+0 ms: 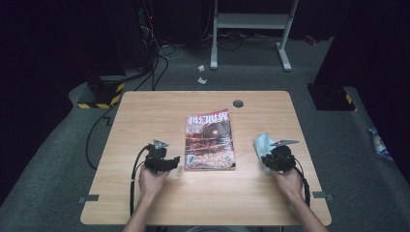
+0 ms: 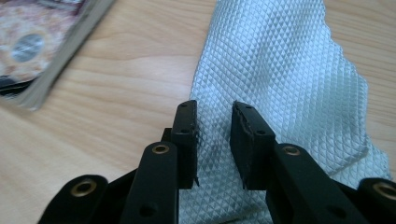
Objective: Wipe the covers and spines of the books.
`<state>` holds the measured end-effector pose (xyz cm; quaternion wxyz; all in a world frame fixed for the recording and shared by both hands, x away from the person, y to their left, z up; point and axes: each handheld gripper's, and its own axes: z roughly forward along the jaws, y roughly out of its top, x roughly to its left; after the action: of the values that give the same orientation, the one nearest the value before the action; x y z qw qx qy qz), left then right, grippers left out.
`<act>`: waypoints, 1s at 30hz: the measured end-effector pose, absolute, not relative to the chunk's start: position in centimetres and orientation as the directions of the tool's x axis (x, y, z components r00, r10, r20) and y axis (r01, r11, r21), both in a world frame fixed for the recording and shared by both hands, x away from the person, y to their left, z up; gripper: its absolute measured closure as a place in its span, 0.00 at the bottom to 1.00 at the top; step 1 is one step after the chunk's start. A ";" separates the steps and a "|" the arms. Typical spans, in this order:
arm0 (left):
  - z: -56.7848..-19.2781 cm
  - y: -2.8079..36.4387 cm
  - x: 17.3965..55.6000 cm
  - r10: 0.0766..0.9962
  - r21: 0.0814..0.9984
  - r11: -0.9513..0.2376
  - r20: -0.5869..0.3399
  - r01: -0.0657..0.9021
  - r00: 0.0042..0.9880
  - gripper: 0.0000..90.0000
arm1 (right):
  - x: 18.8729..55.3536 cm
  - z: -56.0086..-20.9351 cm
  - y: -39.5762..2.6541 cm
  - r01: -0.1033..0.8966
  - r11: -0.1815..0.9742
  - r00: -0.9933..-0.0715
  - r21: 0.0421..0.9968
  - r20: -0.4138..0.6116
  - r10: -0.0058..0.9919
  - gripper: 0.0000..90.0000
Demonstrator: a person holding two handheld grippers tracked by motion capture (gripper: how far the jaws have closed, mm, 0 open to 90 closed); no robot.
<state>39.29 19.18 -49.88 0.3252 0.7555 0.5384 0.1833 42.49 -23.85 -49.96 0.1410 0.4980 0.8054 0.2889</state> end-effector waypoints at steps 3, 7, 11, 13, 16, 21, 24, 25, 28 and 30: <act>-50.2 19.5 38.7 0.935 0.683 -0.211 -0.067 0.699 0.348 0.40 | 41.8 -50.1 -22.8 0.701 0.364 -0.498 0.613 0.056 0.865 0.79; -50.5 19.9 38.0 0.937 0.686 -0.205 -0.068 0.698 0.342 0.39 | 41.2 -50.1 -21.9 0.685 0.372 -0.525 0.627 0.070 0.848 0.77; -50.4 20.2 37.5 0.936 0.697 -0.193 -0.080 0.690 0.343 0.39 | 40.7 -49.3 -22.0 0.666 0.344 -0.525 0.662 0.089 0.846 0.75; -50.3 20.3 37.3 0.935 0.706 -0.189 -0.083 0.682 0.345 0.38 | 40.3 -48.8 -22.3 0.656 0.326 -0.523 0.681 0.098 0.847 0.74; -50.2 20.5 37.0 0.935 0.718 -0.182 -0.085 0.672 0.343 0.38 | 39.9 -48.3 -22.9 0.638 0.312 -0.517 0.704 0.092 0.851 0.72; -50.1 21.1 36.5 0.936 0.730 -0.169 -0.092 0.662 0.340 0.38 | 39.4 -47.8 -24.5 0.627 0.269 -0.494 0.731 0.106 0.863 0.70; -50.0 21.4 36.3 0.938 0.733 -0.159 -0.098 0.662 0.334 0.38 | 39.1 -47.7 -25.4 0.627 0.244 -0.473 0.739 0.112 0.874 0.69; -49.9 21.6 36.2 0.938 0.736 -0.161 -0.093 0.658 0.333 0.38 | 39.0 -47.7 -25.8 0.627 0.236 -0.467 0.742 0.115 0.877 0.69; -49.9 21.9 35.9 0.941 0.741 -0.143 -0.105 0.656 0.323 0.38 | 38.6 -47.7 -26.8 0.629 0.215 -0.445 0.747 0.120 0.887 0.68; -50.0 22.1 35.7 0.942 0.745 -0.133 -0.110 0.654 0.318 0.38 | 38.4 -47.9 -27.4 0.629 0.205 -0.434 0.750 0.120 0.893 0.67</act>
<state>35.69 22.12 -50.00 0.3628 0.7261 0.5493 0.1986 38.35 -27.43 -47.87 0.1736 0.5029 0.7565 0.3804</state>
